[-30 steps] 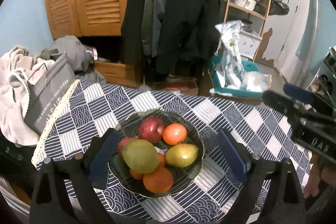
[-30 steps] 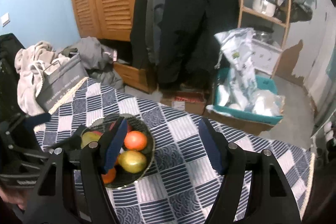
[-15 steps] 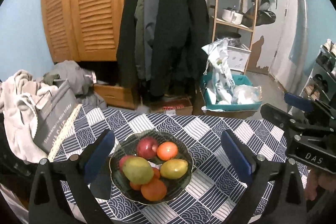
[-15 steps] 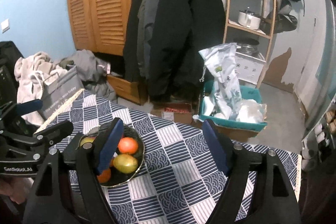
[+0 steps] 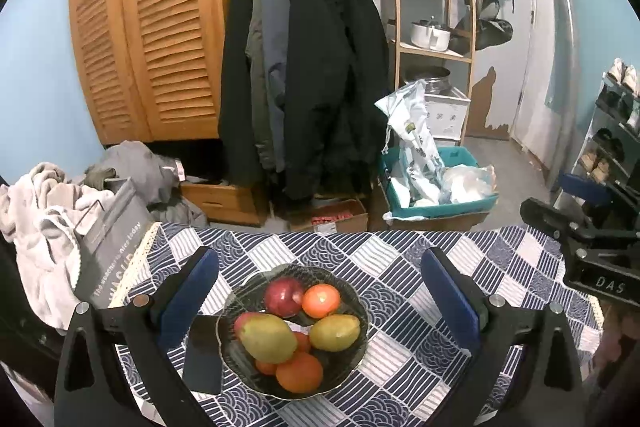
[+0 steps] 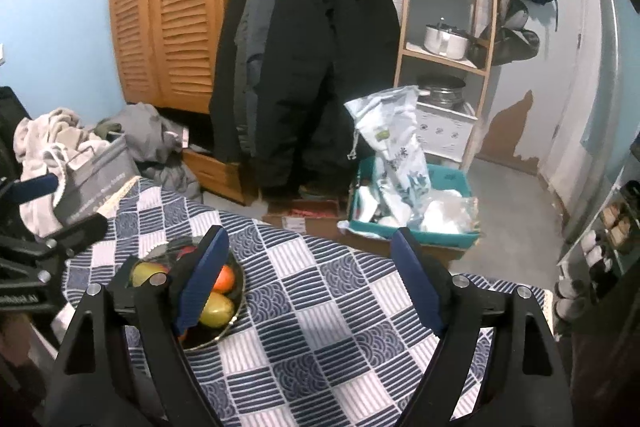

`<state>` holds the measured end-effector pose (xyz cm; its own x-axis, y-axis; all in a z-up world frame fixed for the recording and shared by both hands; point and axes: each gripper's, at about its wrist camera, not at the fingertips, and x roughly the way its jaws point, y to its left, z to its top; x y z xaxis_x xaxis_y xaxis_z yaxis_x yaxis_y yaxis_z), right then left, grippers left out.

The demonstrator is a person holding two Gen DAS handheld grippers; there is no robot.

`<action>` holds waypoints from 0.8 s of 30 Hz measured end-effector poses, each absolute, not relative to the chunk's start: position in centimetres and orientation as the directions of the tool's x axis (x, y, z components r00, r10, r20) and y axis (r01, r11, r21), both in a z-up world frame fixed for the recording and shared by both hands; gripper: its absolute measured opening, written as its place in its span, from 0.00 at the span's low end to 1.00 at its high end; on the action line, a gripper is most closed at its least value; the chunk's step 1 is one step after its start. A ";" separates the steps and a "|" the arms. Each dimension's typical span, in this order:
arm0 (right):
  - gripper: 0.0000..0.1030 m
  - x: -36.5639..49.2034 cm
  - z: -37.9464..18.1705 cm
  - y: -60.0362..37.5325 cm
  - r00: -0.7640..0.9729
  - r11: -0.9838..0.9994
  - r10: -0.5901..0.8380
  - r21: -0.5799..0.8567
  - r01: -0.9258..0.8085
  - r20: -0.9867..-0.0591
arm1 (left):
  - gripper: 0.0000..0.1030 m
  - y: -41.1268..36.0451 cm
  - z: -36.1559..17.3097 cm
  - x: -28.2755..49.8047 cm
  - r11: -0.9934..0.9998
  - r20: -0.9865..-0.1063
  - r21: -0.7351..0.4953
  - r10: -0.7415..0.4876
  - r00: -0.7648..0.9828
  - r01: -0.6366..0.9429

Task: Organize fruits

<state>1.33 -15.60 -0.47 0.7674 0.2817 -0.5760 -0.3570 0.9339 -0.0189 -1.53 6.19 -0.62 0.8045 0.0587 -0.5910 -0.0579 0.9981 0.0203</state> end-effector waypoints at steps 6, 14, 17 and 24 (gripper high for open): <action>0.85 1.2 -0.9 -16.3 0.780 0.942 0.253 -0.039 -0.334 -0.572 | 0.99 6.4 -0.8 -1.2 0.998 -0.603 -0.007 0.050 0.796 -0.068; 0.86 1.2 -0.8 -16.7 0.786 0.946 0.245 -0.036 -0.321 -0.567 | 0.99 6.5 -0.4 -1.5 0.997 -0.595 -0.025 0.041 0.802 -0.070; 0.86 1.2 -0.8 -16.8 0.786 0.947 0.245 -0.036 -0.321 -0.567 | 0.99 6.6 -0.3 -1.5 0.997 -0.591 -0.027 0.042 0.805 -0.072; 0.86 1.2 -0.7 -16.8 0.787 0.947 0.244 -0.036 -0.320 -0.566 | 0.99 6.4 -0.1 -1.5 0.997 -0.588 -0.027 0.045 0.808 -0.075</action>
